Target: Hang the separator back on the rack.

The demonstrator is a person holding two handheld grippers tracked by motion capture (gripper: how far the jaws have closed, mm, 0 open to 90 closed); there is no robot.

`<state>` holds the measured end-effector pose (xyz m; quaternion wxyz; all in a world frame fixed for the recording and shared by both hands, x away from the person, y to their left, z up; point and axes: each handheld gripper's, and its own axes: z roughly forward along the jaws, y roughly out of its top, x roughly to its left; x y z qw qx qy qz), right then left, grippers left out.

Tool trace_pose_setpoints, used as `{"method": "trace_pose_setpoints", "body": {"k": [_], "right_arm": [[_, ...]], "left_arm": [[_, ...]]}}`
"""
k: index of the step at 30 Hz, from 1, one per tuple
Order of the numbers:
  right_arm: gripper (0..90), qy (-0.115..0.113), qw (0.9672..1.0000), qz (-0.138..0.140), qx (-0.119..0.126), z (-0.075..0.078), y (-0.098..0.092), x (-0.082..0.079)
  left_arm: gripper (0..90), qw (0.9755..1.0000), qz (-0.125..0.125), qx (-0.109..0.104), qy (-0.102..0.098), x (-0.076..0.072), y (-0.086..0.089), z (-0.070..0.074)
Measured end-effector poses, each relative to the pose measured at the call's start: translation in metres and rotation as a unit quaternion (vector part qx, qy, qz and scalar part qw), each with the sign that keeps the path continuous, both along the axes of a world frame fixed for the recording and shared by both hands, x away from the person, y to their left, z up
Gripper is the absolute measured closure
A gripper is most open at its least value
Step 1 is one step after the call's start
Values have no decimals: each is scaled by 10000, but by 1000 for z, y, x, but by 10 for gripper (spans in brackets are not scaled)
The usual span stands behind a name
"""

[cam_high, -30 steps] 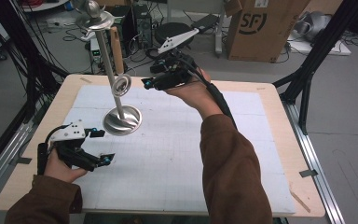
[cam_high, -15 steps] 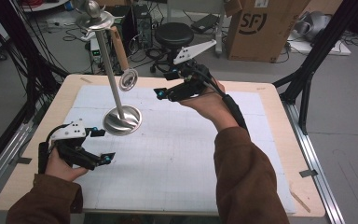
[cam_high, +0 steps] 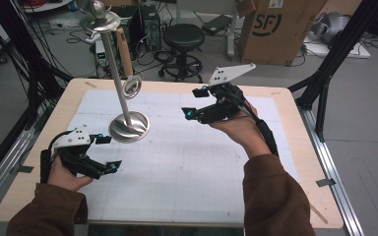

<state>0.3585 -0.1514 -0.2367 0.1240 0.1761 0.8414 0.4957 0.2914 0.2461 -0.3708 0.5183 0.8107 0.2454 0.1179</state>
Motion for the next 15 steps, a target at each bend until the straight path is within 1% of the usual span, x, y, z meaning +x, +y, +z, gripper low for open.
{"method": "trace_pose_setpoints", "body": {"k": [2,6,8,10,12,13,15], "right_arm": [[286,-11,10000,-13,0,-4,-6,-3],[281,-14,9999,-68,89,-14,-17,-8],[281,39,9998,-134,125,-20,-22,-10],[279,72,9997,-162,149,-27,-28,-12],[279,112,9995,-200,198,-35,-32,-14],[279,103,9995,-235,205,-39,-34,-16],[279,133,9993,-264,218,-48,-37,-18]], "left_arm": [[69,10000,-18,22,-13,1,0,0],[69,10000,-10,17,-4,0,0,0],[68,10000,-8,-2,-1,0,0,0],[69,10000,-14,18,-5,0,0,0],[68,10000,-10,-6,5,0,0,0],[68,10000,-27,21,-5,0,0,0],[68,10000,-17,-16,1,-1,-1,0]]}}
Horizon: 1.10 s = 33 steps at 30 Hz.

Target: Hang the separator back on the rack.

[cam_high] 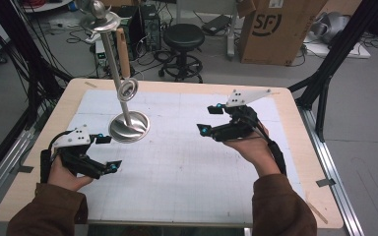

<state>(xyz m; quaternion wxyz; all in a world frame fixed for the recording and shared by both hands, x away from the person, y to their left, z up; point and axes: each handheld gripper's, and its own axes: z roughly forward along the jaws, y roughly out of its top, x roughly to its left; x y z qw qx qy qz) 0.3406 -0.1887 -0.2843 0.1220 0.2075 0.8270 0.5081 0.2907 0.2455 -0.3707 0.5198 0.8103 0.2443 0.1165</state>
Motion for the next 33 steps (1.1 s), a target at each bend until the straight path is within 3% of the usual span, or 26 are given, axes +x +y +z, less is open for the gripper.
{"method": "trace_pose_setpoints", "body": {"k": [20,33], "right_arm": [[242,103,9989,-323,310,-54,-31,-23],[192,431,9972,-497,355,-86,-46,-29]], "left_arm": [[68,10000,-3,49,22,1,-1,-3],[68,10000,12,49,40,0,-1,-4]]}}
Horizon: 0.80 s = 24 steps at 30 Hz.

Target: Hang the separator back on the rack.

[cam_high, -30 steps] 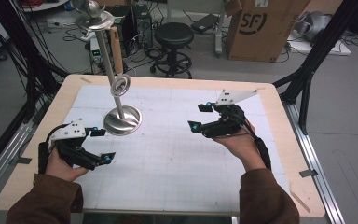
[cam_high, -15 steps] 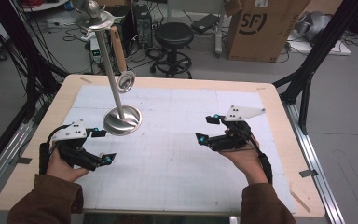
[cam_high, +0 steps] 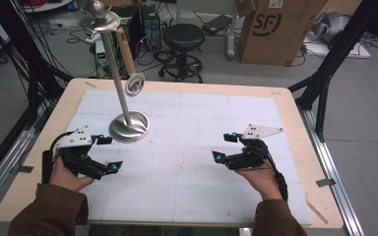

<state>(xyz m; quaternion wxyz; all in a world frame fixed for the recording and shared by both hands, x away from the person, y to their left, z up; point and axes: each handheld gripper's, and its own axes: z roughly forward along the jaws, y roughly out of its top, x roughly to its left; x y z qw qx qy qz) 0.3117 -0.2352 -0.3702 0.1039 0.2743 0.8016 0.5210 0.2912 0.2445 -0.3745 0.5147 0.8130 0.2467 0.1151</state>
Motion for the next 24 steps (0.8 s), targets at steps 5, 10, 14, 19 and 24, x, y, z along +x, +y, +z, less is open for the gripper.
{"method": "trace_pose_setpoints", "body": {"k": [5,10,14,19,24], "right_arm": [[186,61,10000,27,70,-2,-2,-2],[183,-21,10000,5,97,1,-3,-5],[183,44,9999,3,96,0,-3,-4],[183,51,9999,15,89,-1,-4,-3],[183,52,10000,15,71,-2,-4,-3]], "left_arm": [[69,10000,-3,-36,-12,-1,0,0],[68,10000,-37,18,-20,-1,-1,-1],[68,10000,-43,14,-30,-1,-1,0],[68,10000,-42,24,-16,-1,-1,-1],[68,10000,-14,44,0,0,-1,-1]]}}
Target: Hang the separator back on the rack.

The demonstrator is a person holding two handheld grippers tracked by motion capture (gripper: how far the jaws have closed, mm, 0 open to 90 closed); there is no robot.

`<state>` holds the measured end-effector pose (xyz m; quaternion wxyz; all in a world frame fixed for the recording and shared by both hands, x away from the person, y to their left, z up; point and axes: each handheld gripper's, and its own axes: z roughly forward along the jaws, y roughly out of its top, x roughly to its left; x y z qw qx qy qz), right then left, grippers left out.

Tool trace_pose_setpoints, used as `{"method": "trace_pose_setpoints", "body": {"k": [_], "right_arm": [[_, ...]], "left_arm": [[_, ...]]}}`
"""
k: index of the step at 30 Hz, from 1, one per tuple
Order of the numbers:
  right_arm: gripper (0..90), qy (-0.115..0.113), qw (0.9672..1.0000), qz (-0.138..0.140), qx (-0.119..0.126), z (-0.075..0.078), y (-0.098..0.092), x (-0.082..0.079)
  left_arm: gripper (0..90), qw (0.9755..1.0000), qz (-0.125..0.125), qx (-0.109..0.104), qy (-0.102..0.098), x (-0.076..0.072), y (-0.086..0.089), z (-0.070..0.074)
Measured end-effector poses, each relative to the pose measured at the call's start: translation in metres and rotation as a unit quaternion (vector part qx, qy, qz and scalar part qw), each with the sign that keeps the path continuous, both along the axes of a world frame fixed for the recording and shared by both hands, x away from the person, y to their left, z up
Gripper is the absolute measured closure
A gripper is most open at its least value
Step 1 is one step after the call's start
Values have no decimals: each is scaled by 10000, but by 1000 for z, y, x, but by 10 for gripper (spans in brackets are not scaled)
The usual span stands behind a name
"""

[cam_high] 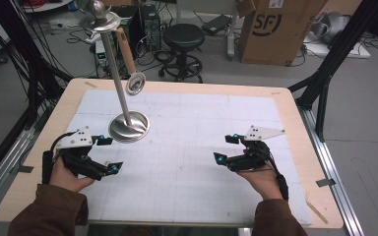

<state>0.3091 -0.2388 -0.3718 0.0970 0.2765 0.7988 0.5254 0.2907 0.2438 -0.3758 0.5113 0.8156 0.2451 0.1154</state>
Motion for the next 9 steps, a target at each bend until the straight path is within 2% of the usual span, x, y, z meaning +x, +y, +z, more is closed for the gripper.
{"method": "trace_pose_setpoints", "body": {"k": [9], "right_arm": [[183,32,10000,30,-36,-2,1,0]], "left_arm": [[68,10000,4,7,8,0,0,0]]}}
